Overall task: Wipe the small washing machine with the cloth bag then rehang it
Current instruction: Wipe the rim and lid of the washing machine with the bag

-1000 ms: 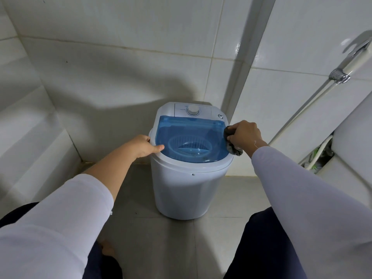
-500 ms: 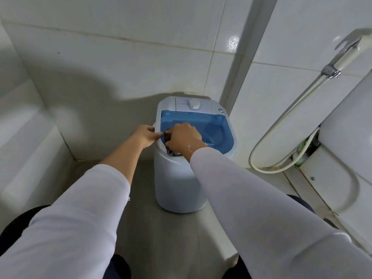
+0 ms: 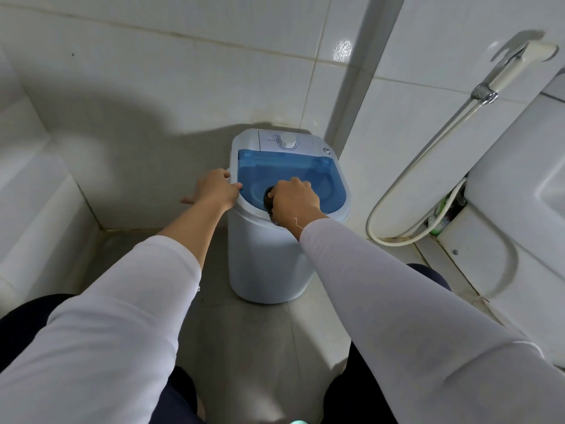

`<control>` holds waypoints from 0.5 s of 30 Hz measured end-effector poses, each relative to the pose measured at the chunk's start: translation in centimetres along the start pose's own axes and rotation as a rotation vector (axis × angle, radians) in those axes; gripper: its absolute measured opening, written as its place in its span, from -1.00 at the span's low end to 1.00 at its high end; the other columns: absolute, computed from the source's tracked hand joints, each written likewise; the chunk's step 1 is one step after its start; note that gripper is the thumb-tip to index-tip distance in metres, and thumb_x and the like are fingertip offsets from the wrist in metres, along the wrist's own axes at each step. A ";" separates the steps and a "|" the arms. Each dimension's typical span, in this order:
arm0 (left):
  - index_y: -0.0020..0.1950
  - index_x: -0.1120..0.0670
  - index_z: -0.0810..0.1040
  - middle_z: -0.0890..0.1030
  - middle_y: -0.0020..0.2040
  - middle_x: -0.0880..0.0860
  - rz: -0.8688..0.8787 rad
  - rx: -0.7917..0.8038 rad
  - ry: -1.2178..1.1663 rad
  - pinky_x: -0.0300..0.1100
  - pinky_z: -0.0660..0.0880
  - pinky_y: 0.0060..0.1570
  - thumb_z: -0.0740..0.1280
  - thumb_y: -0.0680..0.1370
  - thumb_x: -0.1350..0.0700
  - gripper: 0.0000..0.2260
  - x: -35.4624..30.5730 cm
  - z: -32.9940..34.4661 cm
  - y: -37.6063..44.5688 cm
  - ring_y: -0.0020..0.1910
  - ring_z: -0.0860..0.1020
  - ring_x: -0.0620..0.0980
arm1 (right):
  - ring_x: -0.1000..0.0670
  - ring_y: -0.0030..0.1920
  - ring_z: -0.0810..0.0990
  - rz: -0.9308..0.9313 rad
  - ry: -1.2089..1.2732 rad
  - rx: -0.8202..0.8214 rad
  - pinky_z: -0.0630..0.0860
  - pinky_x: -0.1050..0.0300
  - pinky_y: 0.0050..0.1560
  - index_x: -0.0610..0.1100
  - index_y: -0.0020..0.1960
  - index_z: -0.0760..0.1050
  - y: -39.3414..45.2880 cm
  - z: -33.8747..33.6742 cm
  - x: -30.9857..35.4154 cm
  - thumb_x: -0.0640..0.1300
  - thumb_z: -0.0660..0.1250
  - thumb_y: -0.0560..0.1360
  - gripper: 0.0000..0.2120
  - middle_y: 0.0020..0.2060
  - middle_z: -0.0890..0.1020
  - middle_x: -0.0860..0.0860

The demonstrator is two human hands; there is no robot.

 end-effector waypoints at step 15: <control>0.24 -0.01 0.46 0.56 0.16 0.02 0.054 0.104 0.063 0.29 0.36 0.26 0.42 0.38 -0.16 -0.51 -1.6 0.7 -3.0 0.17 0.52 0.15 | -0.17 0.12 0.51 0.076 0.010 -0.016 0.51 -0.01 0.13 -0.19 0.24 0.49 -2.0 0.0 -5.2 -0.13 0.27 0.55 -0.71 0.10 0.57 -0.17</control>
Point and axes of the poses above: each hand's wrist, its own y-axis towards the middle knuckle, its own z-axis out of the palm, x = y × z, the point moved 5 cm from there along y, towards the middle knuckle
